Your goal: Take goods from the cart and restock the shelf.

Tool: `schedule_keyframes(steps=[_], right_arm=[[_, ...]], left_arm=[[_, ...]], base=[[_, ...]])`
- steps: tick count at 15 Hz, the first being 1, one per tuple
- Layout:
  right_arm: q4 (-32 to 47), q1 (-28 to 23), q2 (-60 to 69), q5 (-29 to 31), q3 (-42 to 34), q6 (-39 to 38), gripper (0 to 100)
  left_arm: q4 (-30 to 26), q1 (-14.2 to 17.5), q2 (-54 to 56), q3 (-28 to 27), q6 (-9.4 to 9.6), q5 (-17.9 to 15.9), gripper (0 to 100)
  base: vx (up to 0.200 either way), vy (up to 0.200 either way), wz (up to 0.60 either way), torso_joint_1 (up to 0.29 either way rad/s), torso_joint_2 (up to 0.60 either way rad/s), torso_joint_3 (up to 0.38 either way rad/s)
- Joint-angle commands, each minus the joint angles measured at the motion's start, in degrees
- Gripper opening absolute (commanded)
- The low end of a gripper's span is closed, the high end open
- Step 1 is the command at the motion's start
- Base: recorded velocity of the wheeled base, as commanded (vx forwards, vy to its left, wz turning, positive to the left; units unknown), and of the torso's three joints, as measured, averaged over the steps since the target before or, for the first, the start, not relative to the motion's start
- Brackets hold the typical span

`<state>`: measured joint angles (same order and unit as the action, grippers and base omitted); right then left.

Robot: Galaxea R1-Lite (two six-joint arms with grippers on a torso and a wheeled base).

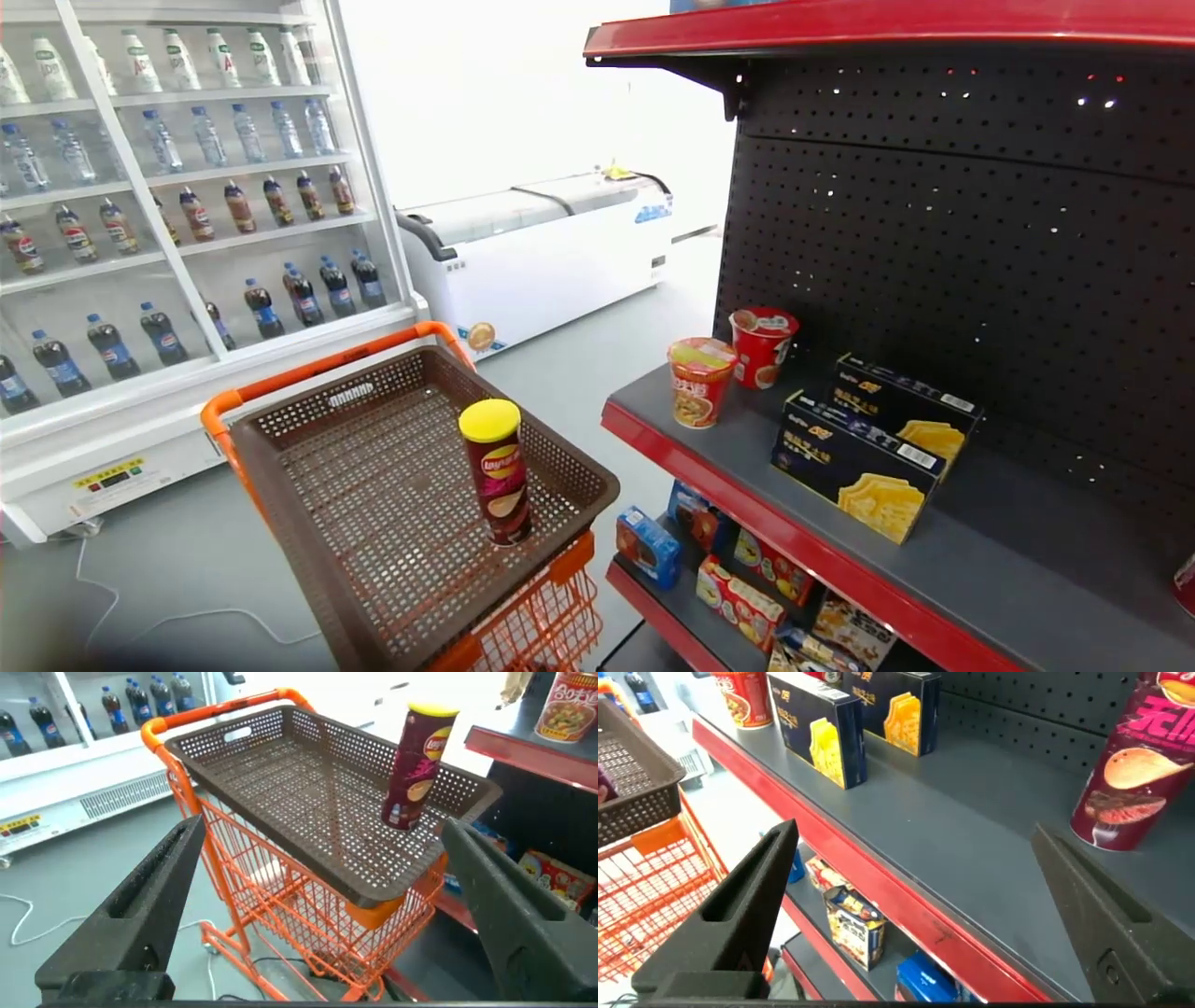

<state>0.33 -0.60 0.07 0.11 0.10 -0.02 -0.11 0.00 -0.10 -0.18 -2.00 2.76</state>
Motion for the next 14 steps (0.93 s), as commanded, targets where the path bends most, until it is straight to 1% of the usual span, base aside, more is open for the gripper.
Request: schedule_keyframes(steps=[1,2,4,5,6,7,8,9,10,11,13,14], right_arm=[[0.0,0.1,-0.1,0.0,0.0,0.0,100],[0.0,0.0,-0.1,0.0,0.0,0.0,100],[0.0,0.0,-0.1,0.0,0.0,-0.1,100],[0.0,0.0,-0.1,0.0,0.0,0.0,100],[0.0,0.0,-0.1,0.0,0.0,0.0,100],[0.0,0.0,-0.1,0.1,0.0,0.0,100],[0.0,0.0,-0.1,0.0,0.0,-0.1,100],[0.0,0.0,-0.1,0.0,0.0,0.0,100],[0.0,0.0,-0.1,0.1,0.0,0.0,100],[0.0,0.1,-0.1,0.0,0.0,0.0,100],[0.0,0.0,-0.1,0.0,0.0,0.0,100],[0.1,0.0,-0.1,0.0,0.0,0.0,100]], left_arm=[[0.0,0.0,-0.1,0.1,0.42,-0.2,100],[0.0,0.0,-0.1,0.1,0.77,-0.2,100],[-0.6,0.4,-0.5,-0.3,2.44,0.2,100],[-1.6,0.3,-2.7,-5.6,4.64,0.2,100],[-7.7,0.4,-18.5,-18.9,4.99,1.0,100],[-9.6,0.0,-27.6,-24.2,0.77,0.9,100],[-9.4,-0.7,-30.6,-27.5,0.24,-0.2,100],[-9.8,-1.8,-34.1,-28.7,2.61,-0.5,100],[-9.9,-1.2,-41.0,-30.8,4.64,0.0,100],[-8.6,1.0,-46.7,-31.4,4.64,0.3,100],[-4.5,-0.7,-52.6,-31.6,4.2,-0.6,100],[2.1,-0.2,-59.1,-32.3,4.55,-6.4,100]], base=[[0.0,0.0,0.0,0.0,0.0,0.0],[0.0,0.0,0.0,0.0,0.0,0.0],[0.0,0.0,0.0,0.0,0.0,0.0],[0.0,0.0,0.0,0.0,0.0,0.0],[0.0,0.0,0.0,0.0,0.0,0.0],[0.0,0.0,0.0,0.0,0.0,0.0],[0.0,0.0,0.0,0.0,0.0,0.0],[0.0,0.0,0.0,0.0,0.0,0.0],[0.0,0.0,0.0,0.0,0.0,0.0],[0.0,0.0,0.0,0.0,0.0,0.0],[0.0,0.0,0.0,0.0,0.0,0.0],[0.0,0.0,0.0,0.0,0.0,0.0]])
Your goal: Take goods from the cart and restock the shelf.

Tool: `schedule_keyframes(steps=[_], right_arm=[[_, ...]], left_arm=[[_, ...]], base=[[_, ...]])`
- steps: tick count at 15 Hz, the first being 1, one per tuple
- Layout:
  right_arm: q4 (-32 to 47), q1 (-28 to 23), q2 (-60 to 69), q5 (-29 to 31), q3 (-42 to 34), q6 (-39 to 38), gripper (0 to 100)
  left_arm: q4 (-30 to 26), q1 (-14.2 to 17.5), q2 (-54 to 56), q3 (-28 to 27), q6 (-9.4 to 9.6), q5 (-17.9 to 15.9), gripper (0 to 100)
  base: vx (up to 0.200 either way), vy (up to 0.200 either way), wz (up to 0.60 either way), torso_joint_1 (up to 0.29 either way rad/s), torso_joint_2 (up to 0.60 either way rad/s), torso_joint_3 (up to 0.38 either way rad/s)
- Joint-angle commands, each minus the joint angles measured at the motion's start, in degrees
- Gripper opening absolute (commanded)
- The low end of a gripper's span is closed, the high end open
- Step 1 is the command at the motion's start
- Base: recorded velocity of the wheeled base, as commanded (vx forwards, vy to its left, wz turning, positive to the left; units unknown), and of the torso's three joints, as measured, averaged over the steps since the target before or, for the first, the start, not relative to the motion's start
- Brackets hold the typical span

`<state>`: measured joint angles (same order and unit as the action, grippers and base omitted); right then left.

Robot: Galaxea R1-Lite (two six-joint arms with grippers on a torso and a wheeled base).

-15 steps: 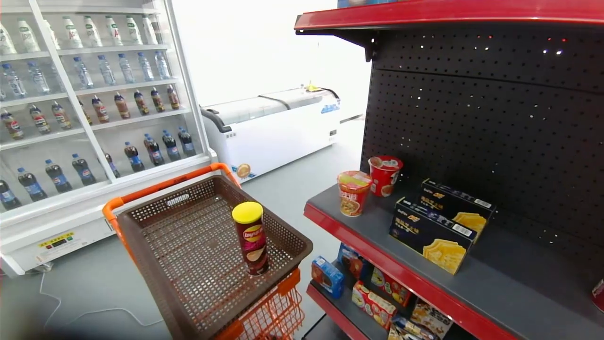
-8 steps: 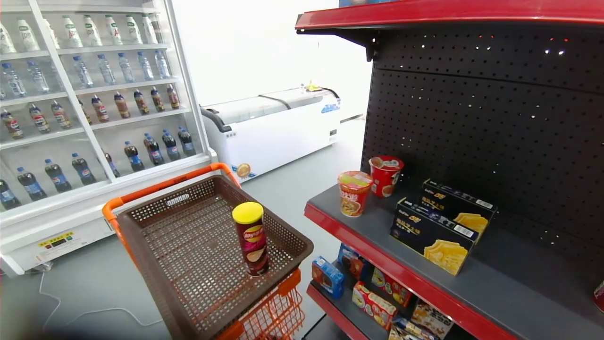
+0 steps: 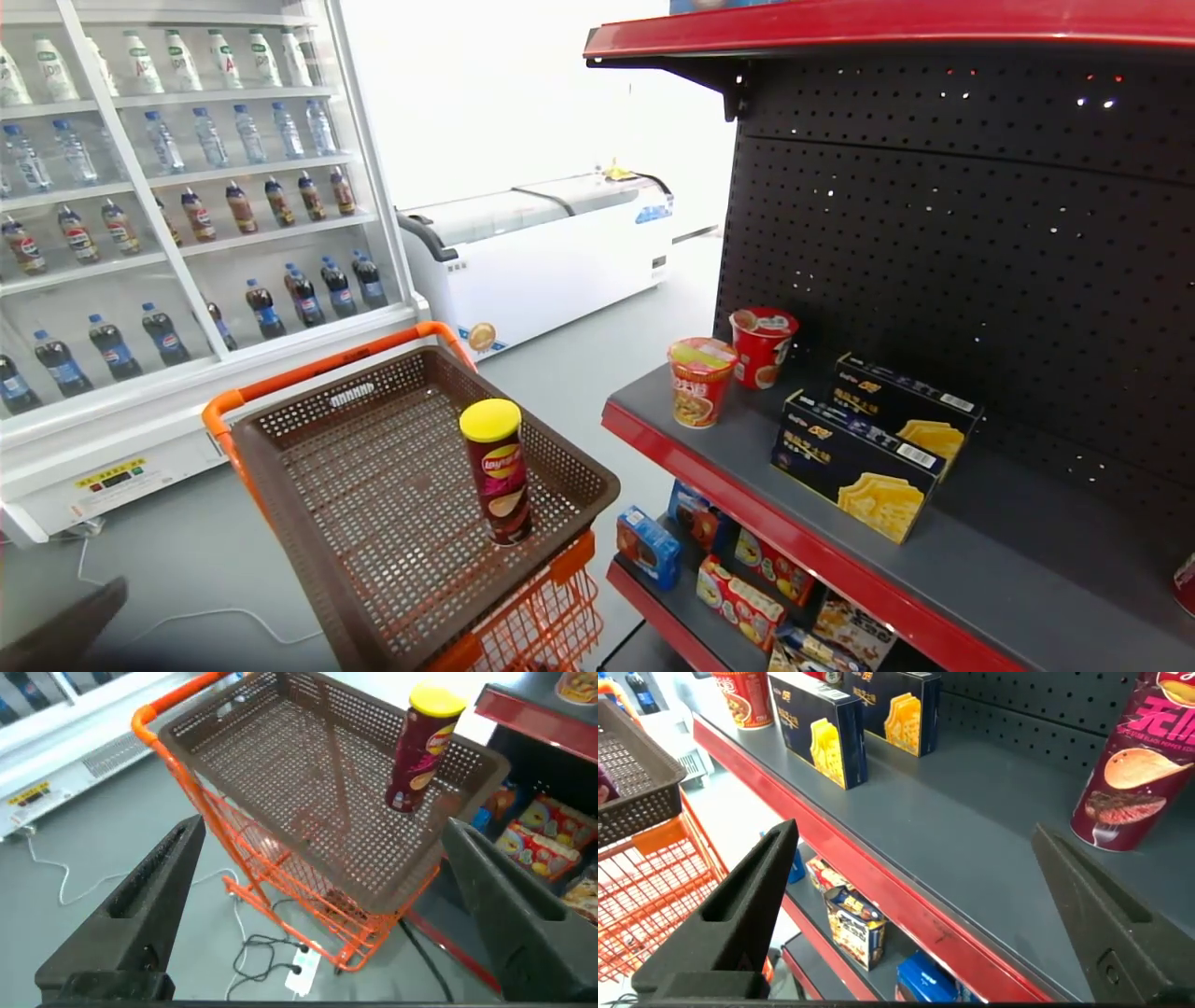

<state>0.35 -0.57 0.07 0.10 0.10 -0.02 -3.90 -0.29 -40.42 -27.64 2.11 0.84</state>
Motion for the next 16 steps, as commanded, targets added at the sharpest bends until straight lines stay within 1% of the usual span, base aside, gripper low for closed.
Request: schedule_keyframes(steps=[1,2,3,4,5,6,7,8,9,10,11,12,14,16], right_arm=[[0.0,0.0,-0.1,0.0,0.0,0.0,100],[0.0,0.0,-0.1,0.1,0.0,0.0,100],[0.0,0.0,-0.1,0.0,0.0,-0.1,100],[0.0,0.0,-0.1,0.0,0.0,-0.1,100],[0.1,0.0,-0.1,0.1,0.0,-0.1,100],[0.0,0.0,-0.1,0.0,0.0,0.0,100],[0.0,0.0,-0.1,0.0,0.0,-0.1,100],[0.0,0.0,-0.1,0.0,0.0,-0.1,100],[0.0,0.0,-0.1,0.0,0.0,-0.1,100],[0.0,0.0,-0.1,0.0,0.0,0.0,100],[0.0,0.0,-0.1,0.0,0.0,-0.1,100],[0.0,0.0,-0.1,0.0,0.0,0.0,100],[0.1,0.0,-0.1,0.0,0.0,0.0,100],[0.0,0.0,-0.1,0.0,0.0,-0.1,100]], left_arm=[[7.5,1.6,-23.1,-5.0,1.67,-9.6,100],[7.9,2.9,-25.1,-5.2,3.43,-12.4,100],[8.1,4.2,-29.7,-5.9,7.03,-19.4,100],[9.4,5.0,-32.0,-5.9,8.88,-25.1,100],[10.6,5.6,-33.1,-5.6,9.49,-27.6,100],[13.0,6.7,-35.0,-5.0,11.34,-30.6,100],[13.0,7.9,-36.8,-5.0,13.8,-30.9,100],[13.0,7.9,-36.8,-5.0,13.8,-30.9,100],[12.3,8.6,-39.6,-3.7,19.16,-30.7,100],[11.5,8.6,-41.1,-2.9,20.48,-31.0,100],[11.2,8.6,-41.8,-2.1,20.83,-31.2,100],[12.4,8.6,-43.7,0.0,21.01,-31.2,100],[17.2,10.4,-45.5,2.0,21.09,-31.2,100],[22.2,10.7,-48.3,1.3,20.92,-31.2,100]], base=[[0.0,0.0,0.0,0.0,0.0,0.0],[0.0,0.0,0.0,0.0,0.0,0.0],[0.0,0.0,0.0,0.0,0.0,0.0],[0.0,0.0,0.0,0.0,0.0,0.0],[0.0,0.0,0.0,0.0,0.0,0.0],[0.0,0.0,0.0,0.0,0.0,0.0],[0.0,0.0,0.0,0.0,0.0,0.0],[0.0,0.0,0.0,0.0,0.0,0.0],[0.0,0.0,0.0,0.0,0.0,0.0],[0.0,0.0,0.0,0.0,0.0,0.0],[0.0,0.0,0.0,0.0,0.0,0.0],[0.0,0.0,0.0,0.0,0.0,0.0],[0.0,0.0,0.0,0.0,0.0,0.0],[0.0,0.0,0.0,0.0,0.0,0.0]])
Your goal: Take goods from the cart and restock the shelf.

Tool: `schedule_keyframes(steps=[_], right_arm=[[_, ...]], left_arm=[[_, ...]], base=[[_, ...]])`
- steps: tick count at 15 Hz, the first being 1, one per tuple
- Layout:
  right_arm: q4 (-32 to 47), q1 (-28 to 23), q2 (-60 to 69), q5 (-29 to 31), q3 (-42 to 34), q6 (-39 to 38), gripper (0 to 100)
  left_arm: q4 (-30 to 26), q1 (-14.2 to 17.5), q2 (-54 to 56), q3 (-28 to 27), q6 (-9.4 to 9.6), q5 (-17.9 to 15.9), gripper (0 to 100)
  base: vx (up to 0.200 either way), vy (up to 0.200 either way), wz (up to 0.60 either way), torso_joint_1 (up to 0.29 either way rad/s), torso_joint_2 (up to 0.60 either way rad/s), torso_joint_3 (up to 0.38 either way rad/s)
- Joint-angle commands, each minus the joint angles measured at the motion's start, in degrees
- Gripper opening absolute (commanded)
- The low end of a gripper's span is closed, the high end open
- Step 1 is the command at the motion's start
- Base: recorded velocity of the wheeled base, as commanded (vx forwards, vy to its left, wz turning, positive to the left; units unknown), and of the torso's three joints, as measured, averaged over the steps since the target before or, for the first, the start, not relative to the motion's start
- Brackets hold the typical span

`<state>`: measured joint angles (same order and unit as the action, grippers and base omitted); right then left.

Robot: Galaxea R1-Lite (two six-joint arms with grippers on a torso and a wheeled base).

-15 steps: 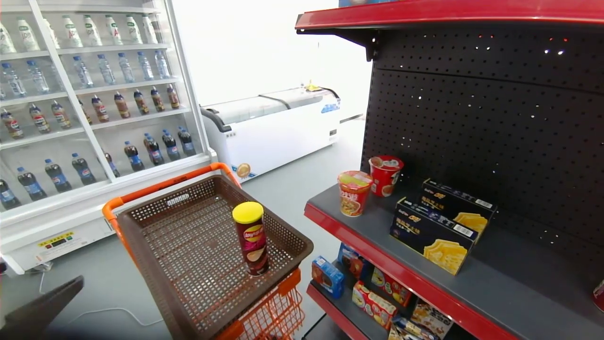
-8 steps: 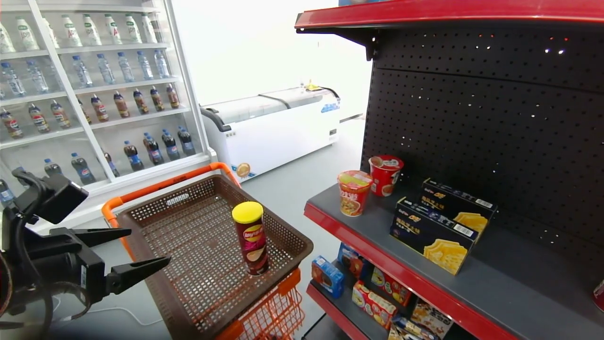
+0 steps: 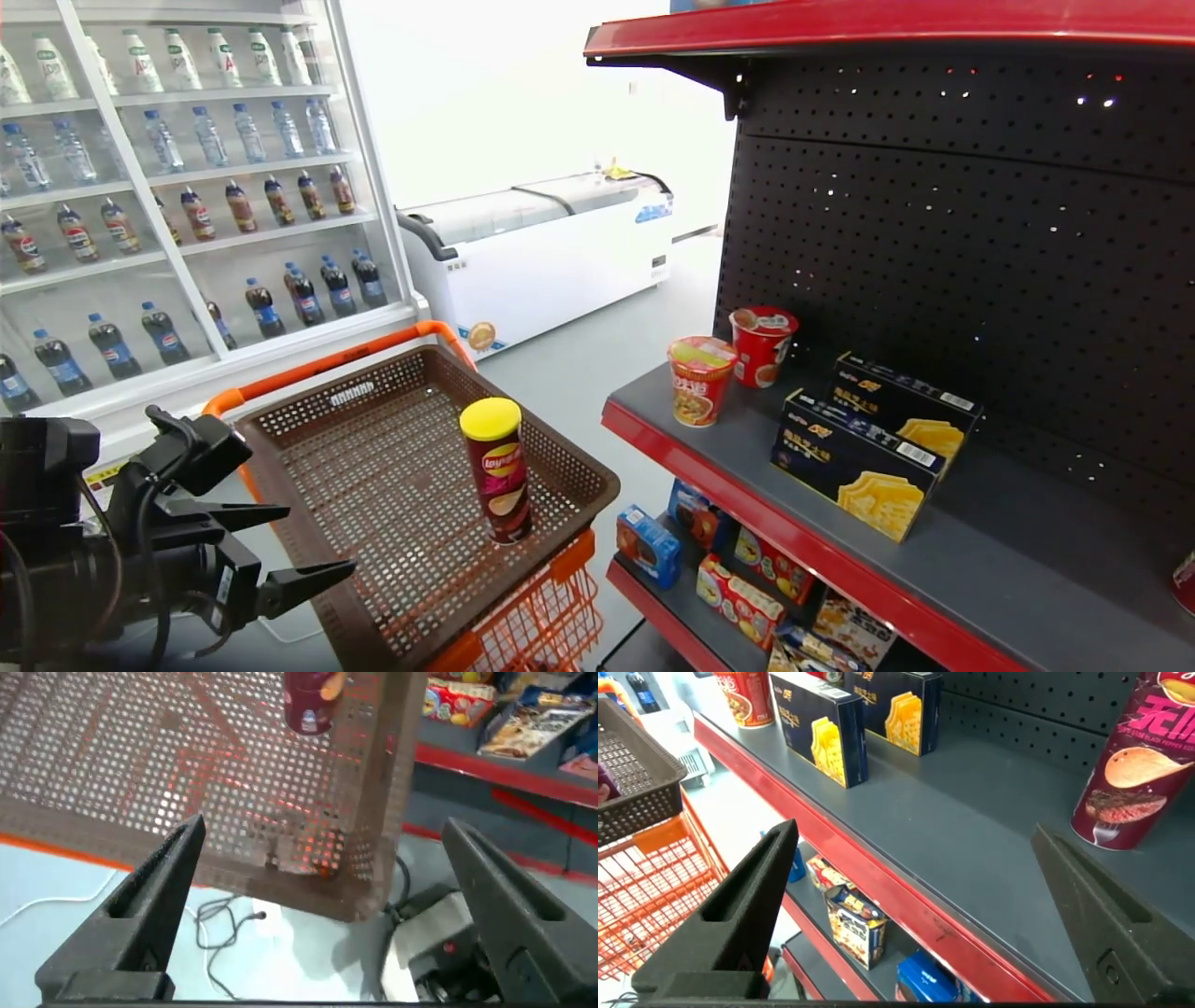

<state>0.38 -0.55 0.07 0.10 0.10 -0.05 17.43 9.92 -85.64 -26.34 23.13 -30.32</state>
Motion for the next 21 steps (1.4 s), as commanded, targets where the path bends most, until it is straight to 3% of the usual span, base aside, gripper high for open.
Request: schedule_keyframes(steps=[1,2,4,7,10,21], right_arm=[[0.0,-0.1,-0.1,0.0,0.0,0.0,100],[0.1,0.0,-0.1,0.1,0.0,0.0,100],[0.0,0.0,-0.1,0.0,0.0,0.0,100],[0.0,-0.1,-0.1,0.0,0.0,0.0,100],[0.0,-0.1,-0.1,0.1,0.0,0.0,100],[0.1,-0.1,-0.1,0.0,0.0,0.0,100]], left_arm=[[2.9,0.3,-4.4,-0.5,-0.01,0.0,100],[7.7,-0.7,-7.7,-1.1,-0.01,0.0,100],[11.7,-1.7,-11.0,-2.0,-0.54,0.0,100],[20.4,-6.2,-15.8,-1.9,-0.89,-0.1,100],[22.5,-8.3,-18.8,-2.5,-0.98,-0.1,100],[25.1,-13.1,-33.5,-15.7,-1.77,-0.1,100]], base=[[0.0,0.0,0.0,0.0,0.0,0.0],[0.0,0.0,0.0,0.0,0.0,0.0],[0.0,0.0,0.0,0.0,0.0,0.0],[0.0,0.0,0.0,0.0,0.0,0.0],[0.0,0.0,0.0,0.0,0.0,0.0],[0.0,0.0,0.0,0.0,0.0,0.0]])
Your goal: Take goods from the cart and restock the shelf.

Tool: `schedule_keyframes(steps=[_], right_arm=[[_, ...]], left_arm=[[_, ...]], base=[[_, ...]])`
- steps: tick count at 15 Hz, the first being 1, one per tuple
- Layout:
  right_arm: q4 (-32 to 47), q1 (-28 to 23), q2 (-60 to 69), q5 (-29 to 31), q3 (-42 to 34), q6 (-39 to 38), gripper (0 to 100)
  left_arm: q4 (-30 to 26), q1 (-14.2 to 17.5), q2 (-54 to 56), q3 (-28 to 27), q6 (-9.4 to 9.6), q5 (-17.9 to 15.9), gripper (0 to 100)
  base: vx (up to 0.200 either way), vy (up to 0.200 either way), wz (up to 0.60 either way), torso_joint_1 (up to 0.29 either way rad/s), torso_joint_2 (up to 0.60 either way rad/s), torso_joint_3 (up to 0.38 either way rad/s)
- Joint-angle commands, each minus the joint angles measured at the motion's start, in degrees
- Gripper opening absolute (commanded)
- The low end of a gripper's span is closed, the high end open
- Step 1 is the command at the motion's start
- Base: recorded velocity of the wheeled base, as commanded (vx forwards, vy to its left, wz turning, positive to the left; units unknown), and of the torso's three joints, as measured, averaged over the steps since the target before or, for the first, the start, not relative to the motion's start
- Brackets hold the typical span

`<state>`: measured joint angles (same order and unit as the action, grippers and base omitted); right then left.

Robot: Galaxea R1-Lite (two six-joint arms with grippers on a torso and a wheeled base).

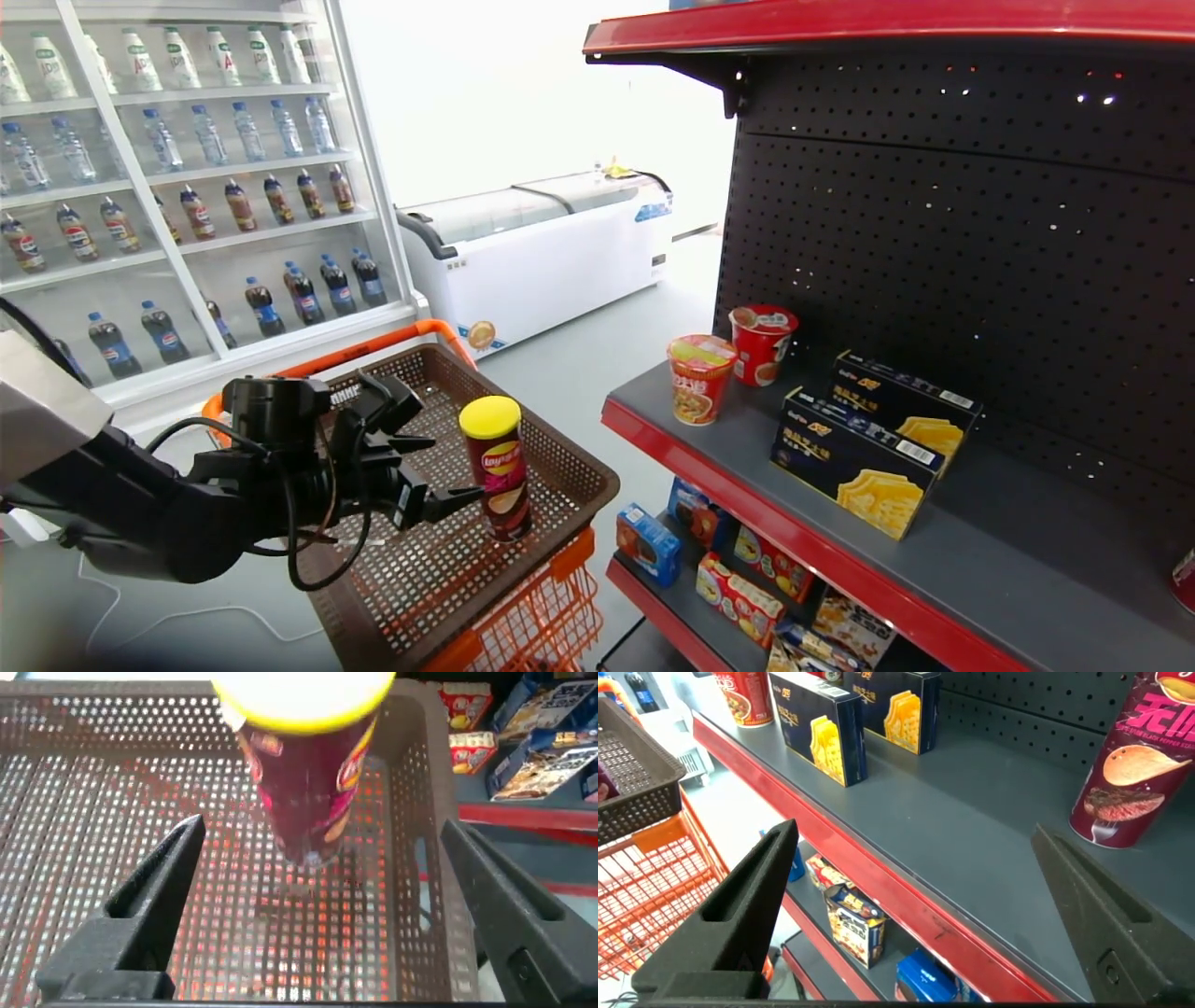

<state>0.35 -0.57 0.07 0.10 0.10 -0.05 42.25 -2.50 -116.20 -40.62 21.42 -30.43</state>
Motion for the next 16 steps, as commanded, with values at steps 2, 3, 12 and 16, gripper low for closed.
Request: schedule_keyframes(steps=[2,3,12,16], right_arm=[[0.0,0.0,-0.1,0.0,0.0,0.0,100],[0.0,0.0,-0.1,0.0,0.0,0.0,100],[0.1,0.0,-0.1,0.1,0.0,0.0,100],[0.0,0.0,-0.1,0.0,0.0,0.0,100]], left_arm=[[1.4,-1.6,-5.3,-3.9,-1.29,0.0,100],[1.8,-1.9,-6.5,-5.5,-2.0,0.1,100],[10.6,-2.7,-12.6,-6.4,-2.17,0.1,100],[19.0,-4.7,-15.3,-5.7,-6.04,0.1,100]], base=[[0.0,0.0,0.0,0.0,0.0,0.0],[0.0,0.0,0.0,0.0,0.0,0.0],[0.0,0.0,0.0,0.0,0.0,0.0],[0.0,0.0,0.0,0.0,0.0,0.0]])
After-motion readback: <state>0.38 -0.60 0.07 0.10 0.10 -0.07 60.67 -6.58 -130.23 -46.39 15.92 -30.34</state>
